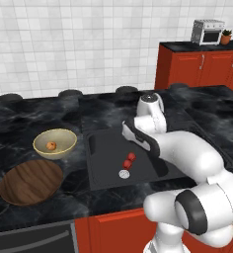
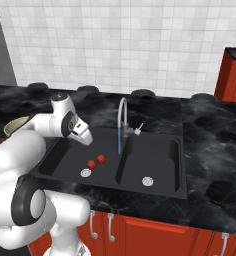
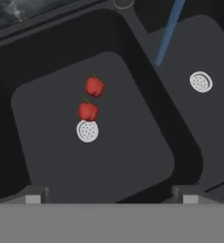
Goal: Pick the bell peppers from the sink and place them in one bowl. Place the tangerine in the other bowl. Then turn off the sink faucet.
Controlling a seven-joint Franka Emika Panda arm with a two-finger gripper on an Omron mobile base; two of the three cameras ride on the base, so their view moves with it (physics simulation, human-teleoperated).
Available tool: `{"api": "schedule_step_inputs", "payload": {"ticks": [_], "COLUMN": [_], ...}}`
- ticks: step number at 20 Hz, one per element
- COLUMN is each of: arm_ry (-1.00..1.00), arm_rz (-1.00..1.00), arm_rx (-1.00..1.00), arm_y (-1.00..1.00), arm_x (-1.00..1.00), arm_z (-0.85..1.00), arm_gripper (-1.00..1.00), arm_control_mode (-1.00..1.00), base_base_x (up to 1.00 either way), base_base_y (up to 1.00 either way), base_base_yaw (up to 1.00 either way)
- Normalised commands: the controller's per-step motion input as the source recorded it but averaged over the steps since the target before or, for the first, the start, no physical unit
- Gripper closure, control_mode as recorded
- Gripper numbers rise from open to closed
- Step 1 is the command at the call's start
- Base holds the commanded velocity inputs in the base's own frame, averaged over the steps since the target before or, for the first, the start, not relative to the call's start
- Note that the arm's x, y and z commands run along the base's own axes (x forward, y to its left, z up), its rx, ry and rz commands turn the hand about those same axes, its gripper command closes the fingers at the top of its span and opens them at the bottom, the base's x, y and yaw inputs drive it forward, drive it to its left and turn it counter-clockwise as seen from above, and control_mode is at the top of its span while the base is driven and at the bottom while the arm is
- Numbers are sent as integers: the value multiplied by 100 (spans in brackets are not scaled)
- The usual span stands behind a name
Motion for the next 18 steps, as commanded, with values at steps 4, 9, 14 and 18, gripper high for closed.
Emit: {"api": "schedule_step_inputs", "payload": {"ticks": [4, 9, 14, 18], "arm_ry": [-1, -2, 0, 0], "arm_rz": [0, 0, 0, 0], "arm_rx": [4, 0, 0, 0], "arm_y": [0, 0, 0, 0], "arm_x": [0, 7, 18, 29], "arm_z": [-51, -53, -44, -42], "arm_gripper": [-100, -100, -100, -100], "arm_control_mode": [-100, -100, -100, -100], "base_base_x": [0, 0, 0, 0], "base_base_y": [0, 0, 0, 0], "base_base_yaw": [0, 0, 0, 0]}}
